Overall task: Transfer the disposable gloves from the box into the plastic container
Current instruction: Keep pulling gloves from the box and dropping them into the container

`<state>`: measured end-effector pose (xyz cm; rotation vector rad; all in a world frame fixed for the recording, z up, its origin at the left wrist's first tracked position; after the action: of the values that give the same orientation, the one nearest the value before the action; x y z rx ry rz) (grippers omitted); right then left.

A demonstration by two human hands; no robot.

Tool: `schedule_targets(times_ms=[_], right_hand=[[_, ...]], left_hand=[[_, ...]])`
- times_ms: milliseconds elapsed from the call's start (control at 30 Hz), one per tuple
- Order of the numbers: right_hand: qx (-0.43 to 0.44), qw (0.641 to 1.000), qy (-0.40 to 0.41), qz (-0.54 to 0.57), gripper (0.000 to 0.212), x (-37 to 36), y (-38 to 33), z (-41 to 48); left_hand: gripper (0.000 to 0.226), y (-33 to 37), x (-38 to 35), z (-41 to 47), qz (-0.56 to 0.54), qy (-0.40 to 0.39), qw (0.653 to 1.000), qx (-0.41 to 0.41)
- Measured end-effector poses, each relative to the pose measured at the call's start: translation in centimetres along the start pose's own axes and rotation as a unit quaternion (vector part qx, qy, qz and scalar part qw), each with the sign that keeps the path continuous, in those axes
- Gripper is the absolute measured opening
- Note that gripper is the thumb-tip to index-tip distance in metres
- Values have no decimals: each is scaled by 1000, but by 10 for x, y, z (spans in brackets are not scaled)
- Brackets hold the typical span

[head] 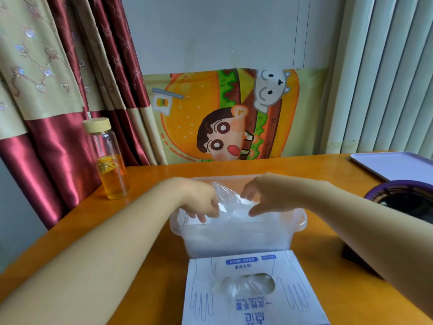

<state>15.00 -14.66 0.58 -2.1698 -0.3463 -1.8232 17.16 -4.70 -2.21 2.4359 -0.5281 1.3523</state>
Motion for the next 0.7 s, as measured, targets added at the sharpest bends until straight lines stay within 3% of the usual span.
schedule_targets(times_ms=[100,167,233,300,400,500,700], right_hand=[[55,994,82,43,24,27,-25,-32],[82,993,75,49,16,23,-43,-53],[108,993,8,40,18,-5,-61,-70],[113,992,-44,18,24,-40,-66,-76],[90,995,-51,-11,33,-69,-60,-70],[71,997,-21,32,31,-73,-52,-65],[80,996,26,42,13,-76,-60,-64]], left_hand=[[29,4,23,-34,-45,106,992,-54],[17,12,27,-59,-128,158,973,-110],[9,20,12,-79,-201,143,959,-142],[10,30,-18,-84,-219,71,961,-155],[40,42,-71,-76,-102,-31,987,-121],[74,52,-96,-63,-23,21,991,-127],[92,46,-104,-51,-53,73,986,-138]])
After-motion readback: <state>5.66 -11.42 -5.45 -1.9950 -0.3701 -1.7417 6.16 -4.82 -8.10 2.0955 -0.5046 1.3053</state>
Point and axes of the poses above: each hand's wrist, its own z-axis towards the middle knuckle, its own x-axis out of the back of the hand, y = z × x, the point moved 10 cm from there along z, towards the middle knuckle, and after that the axes turned 5 degrees about -y, right-handed, at the moved point
